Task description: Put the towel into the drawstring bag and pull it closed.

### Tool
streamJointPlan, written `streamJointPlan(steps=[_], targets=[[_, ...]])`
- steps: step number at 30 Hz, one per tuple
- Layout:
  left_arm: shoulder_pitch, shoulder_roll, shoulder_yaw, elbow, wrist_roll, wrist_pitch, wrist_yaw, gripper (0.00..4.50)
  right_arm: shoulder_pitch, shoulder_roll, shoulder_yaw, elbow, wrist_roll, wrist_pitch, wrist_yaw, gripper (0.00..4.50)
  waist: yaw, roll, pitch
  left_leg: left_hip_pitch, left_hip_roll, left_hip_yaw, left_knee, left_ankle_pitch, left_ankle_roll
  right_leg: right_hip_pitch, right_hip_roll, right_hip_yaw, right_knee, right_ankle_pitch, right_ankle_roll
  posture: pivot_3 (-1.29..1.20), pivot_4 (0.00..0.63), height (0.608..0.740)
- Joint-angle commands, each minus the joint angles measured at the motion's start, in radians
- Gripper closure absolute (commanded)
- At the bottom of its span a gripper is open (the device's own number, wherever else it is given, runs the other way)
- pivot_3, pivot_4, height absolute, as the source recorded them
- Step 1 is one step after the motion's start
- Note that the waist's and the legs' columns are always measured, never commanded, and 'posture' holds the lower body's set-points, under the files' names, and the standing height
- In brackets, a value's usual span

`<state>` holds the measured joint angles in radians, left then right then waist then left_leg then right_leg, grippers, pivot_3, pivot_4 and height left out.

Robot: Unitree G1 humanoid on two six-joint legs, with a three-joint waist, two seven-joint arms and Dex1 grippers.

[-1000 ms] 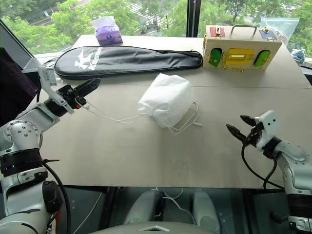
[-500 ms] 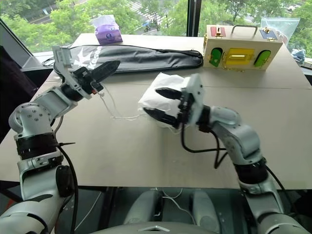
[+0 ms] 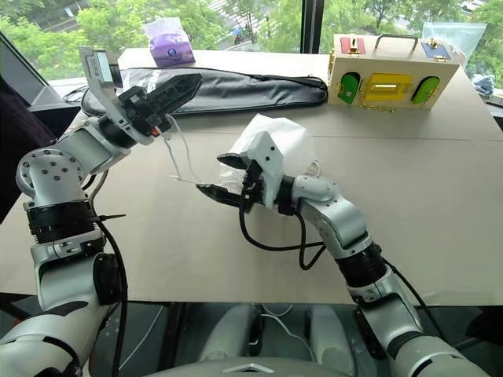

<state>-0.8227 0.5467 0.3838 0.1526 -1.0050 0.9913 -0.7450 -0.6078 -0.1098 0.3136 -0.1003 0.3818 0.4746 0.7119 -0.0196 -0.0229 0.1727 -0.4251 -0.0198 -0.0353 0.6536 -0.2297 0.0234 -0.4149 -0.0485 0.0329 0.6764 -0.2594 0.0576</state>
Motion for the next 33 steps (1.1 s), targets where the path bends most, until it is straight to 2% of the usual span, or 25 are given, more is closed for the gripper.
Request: streamJointPlan(steps=[1, 12, 22, 23, 24, 33], targets=[[-0.027, 0.019, 0.013, -0.009, -0.006, -0.022, -0.013, 1.43, -0.034, 0.042, -0.011, 0.005, -0.008, -0.019, -0.026, 0.75, 0.000, 0.000, 0.000, 0.000, 0.000, 0.000, 0.000, 0.000, 0.000, 0.000, 0.000, 0.000, 0.000, 0.000, 0.000, 0.00, 0.150, 0.740], [-0.025, 0.002, -0.014, -0.017, 0.051, -0.073, 0.021, 1.37, -0.155, 0.261, -0.005, 0.201, -0.067, -0.077, -0.117, 0.75, -0.020, 0.000, 0.000, 0.002, 0.000, 0.000, 0.000, 0.001, -0.002, 0.000, 0.001, 0.000, 0.002, 0.000, 0.000, 0.00, 0.150, 0.740], [-0.024, -0.020, -0.015, -0.031, 0.038, -0.054, 0.070, 1.37, -0.189, 0.294, -0.012, 0.263, -0.074, -0.108, -0.122, 0.75, -0.021, 0.000, 0.000, 0.002, 0.000, -0.001, 0.000, 0.001, -0.002, 0.000, 0.000, 0.000, 0.002, 0.000, 0.000, 0.00, 0.150, 0.740], [-0.025, -0.024, -0.014, -0.029, 0.039, -0.055, 0.074, 2.39, -0.191, 0.295, -0.014, 0.268, -0.075, -0.109, -0.125, 0.75, -0.021, 0.000, 0.000, 0.002, 0.000, -0.001, 0.000, 0.001, -0.002, 0.000, 0.000, 0.000, 0.002, 0.000, 0.000, 0.00, 0.150, 0.740], [-0.026, -0.025, -0.014, -0.028, 0.039, -0.055, 0.077, 2.62, -0.192, 0.296, -0.014, 0.271, -0.076, -0.110, -0.128, 0.75, -0.021, 0.000, 0.000, 0.002, 0.000, -0.001, 0.000, 0.001, -0.002, 0.000, 0.000, 0.000, 0.002, 0.000, 0.000, 0.00, 0.150, 0.740], [-0.027, -0.027, -0.016, -0.025, 0.037, -0.046, 0.086, 2.62, -0.192, 0.300, -0.014, 0.276, -0.076, -0.116, -0.139, 0.75, -0.022, 0.000, 0.000, 0.002, 0.000, -0.001, -0.001, 0.001, -0.002, 0.000, -0.001, 0.000, 0.002, 0.000, 0.000, 0.00, 0.150, 0.740]])
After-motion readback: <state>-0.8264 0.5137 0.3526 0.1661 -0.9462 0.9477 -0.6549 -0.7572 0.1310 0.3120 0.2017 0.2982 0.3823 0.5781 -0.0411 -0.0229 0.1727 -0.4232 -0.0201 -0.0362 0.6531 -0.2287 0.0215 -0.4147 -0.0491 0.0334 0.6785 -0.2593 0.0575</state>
